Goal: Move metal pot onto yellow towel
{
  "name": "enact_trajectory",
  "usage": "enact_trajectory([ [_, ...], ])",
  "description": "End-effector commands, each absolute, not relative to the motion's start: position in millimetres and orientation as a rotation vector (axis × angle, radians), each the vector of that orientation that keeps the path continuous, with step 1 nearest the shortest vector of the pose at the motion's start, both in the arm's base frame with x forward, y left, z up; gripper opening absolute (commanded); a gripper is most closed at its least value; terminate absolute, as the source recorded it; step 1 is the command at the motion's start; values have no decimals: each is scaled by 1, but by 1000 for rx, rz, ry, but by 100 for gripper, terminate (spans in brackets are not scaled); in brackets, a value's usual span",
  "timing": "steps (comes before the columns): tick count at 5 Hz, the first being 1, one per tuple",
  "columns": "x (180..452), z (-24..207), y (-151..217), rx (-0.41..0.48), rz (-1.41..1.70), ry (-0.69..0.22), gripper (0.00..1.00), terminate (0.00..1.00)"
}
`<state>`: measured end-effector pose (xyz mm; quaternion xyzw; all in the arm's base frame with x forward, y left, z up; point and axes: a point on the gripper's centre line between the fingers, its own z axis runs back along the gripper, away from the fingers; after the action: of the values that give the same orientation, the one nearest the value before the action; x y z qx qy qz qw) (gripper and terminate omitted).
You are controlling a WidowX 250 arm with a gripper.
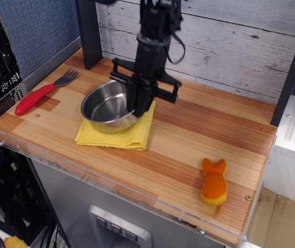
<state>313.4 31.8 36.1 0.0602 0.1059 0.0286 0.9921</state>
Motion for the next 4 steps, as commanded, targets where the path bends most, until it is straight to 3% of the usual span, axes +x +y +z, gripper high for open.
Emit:
enact_trajectory([
  [1,296,64,34,33,53,103,100,0],
  [3,261,146,39,-3,99,-347,100,0],
  [4,254,164,37,-18,98,-338,100,0],
])
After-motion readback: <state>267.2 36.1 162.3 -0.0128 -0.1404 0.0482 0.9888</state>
